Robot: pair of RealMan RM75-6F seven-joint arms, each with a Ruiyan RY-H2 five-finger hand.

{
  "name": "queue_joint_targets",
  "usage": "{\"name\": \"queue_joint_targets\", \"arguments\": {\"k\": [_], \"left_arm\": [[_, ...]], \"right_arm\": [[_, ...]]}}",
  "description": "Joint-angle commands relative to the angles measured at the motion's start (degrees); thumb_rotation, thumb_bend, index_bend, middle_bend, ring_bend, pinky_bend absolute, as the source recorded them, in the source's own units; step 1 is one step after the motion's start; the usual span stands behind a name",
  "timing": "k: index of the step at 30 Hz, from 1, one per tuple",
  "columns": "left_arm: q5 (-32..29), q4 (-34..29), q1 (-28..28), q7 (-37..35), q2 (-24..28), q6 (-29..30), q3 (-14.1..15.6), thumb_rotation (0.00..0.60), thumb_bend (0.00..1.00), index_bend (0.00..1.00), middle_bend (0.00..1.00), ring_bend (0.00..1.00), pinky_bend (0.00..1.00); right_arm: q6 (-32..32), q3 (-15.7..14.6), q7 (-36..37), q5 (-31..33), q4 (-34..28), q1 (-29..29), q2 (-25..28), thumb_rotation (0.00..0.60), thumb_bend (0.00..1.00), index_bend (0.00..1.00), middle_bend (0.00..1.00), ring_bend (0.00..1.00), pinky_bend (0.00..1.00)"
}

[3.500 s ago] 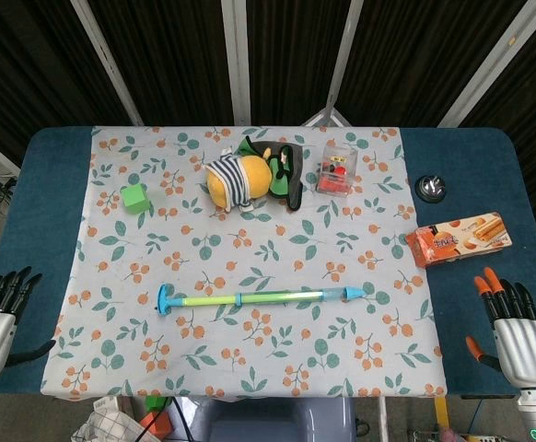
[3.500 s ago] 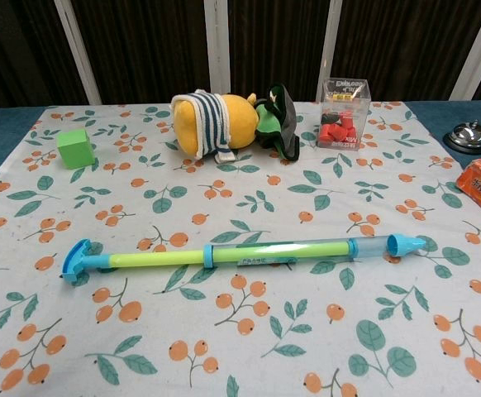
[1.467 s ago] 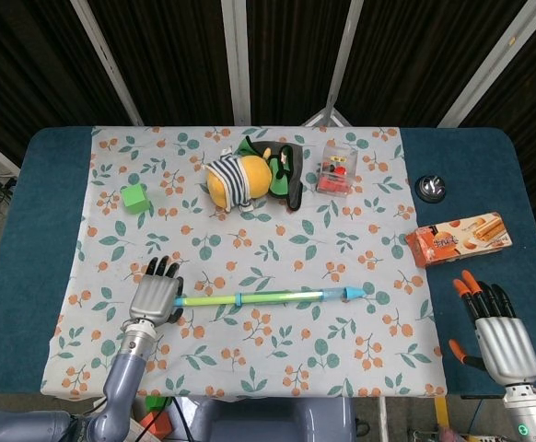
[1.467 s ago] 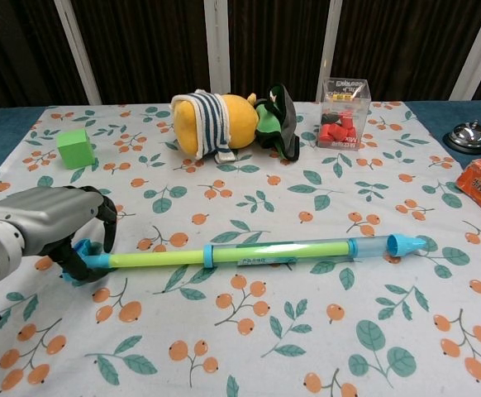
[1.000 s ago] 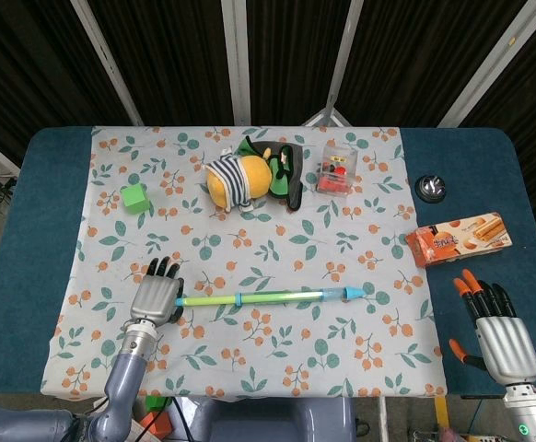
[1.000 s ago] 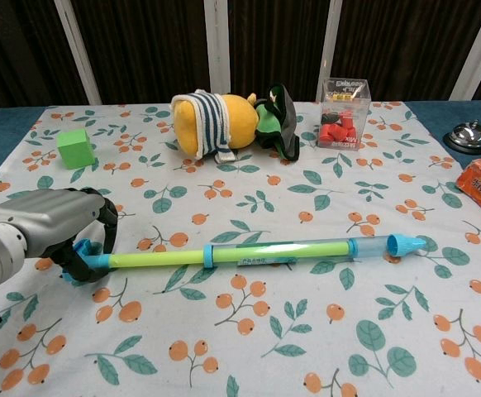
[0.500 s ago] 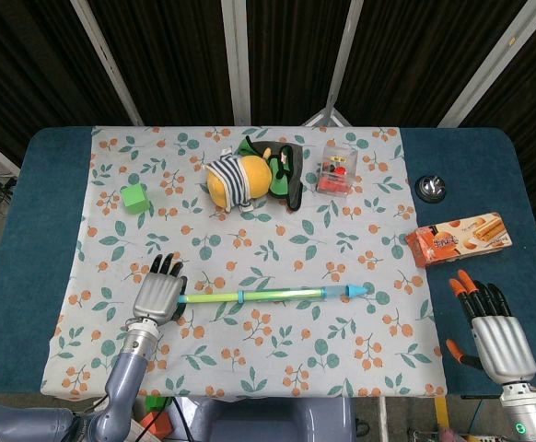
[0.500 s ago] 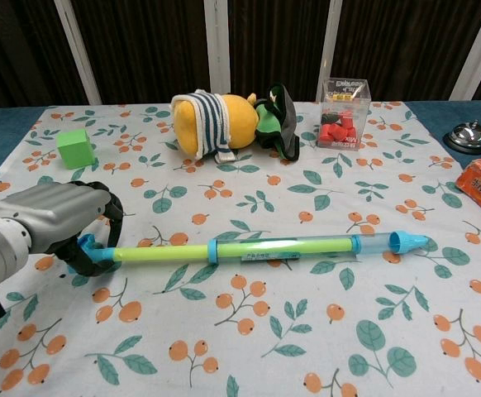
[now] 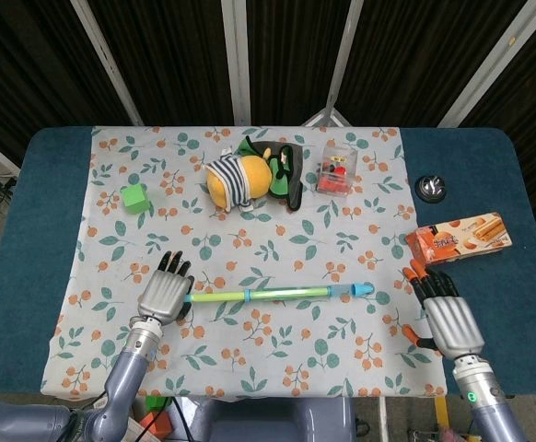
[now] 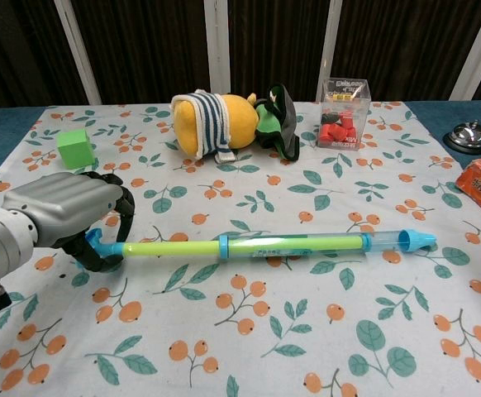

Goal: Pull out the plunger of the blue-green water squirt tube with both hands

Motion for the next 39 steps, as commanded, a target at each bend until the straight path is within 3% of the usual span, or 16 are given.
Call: {"name": "queue_joint_targets", "arguments": {"k": [1, 6, 17, 34, 39], "left_arm": [[0.06, -0.66, -0.31, 0.54, 0.23, 0.25, -0.04, 0.600, 0.56, 0.58, 0.17, 0.00, 0.00], [-0.14, -1.28, -0.55, 0.96, 0.69, 0.38, 0.11, 0.600, 0.56, 0.58, 0.17, 0.00, 0.00], [-0.52, -1.63, -0.76, 0.61, 1.49, 0.26, 0.44, 0.600, 0.56, 0.58, 0.17, 0.00, 0.00], [-1.10, -2.18, -1.09, -0.07, 2.20, 0.05, 0.68, 0.600, 0.56, 0.58, 0.17, 0.00, 0.00], [-1.06, -2.25, -1.17, -0.09, 2.16, 0.32, 0.79, 0.600, 0.56, 0.58, 0.17, 0.00, 0.00]], "right_arm": [[-3.16, 2.61, -6.51, 4.82, -1.31, 3.92, -4.01, 0.600, 0.31, 0.04, 0.00, 0.00, 0.00], [-4.67, 4.00, -13.42, 11.75, -0.82, 7.11, -9.10, 0.600, 0.31, 0.13, 0.00, 0.00, 0.00], [-4.04, 5.69, -22.35, 24.03, 3.32, 11.62, -16.69, 0.600, 0.31, 0.14, 0.00, 0.00, 0.00], [-2.97, 5.32, -25.53, 32.60, 7.05, 14.57, -19.62, 0.600, 0.31, 0.21, 0.00, 0.00, 0.00], [-2.75, 4.57, -25.91, 33.58, 7.75, 15.08, -19.95, 0.600, 0.31, 0.33, 0.00, 0.00, 0.00]]}}
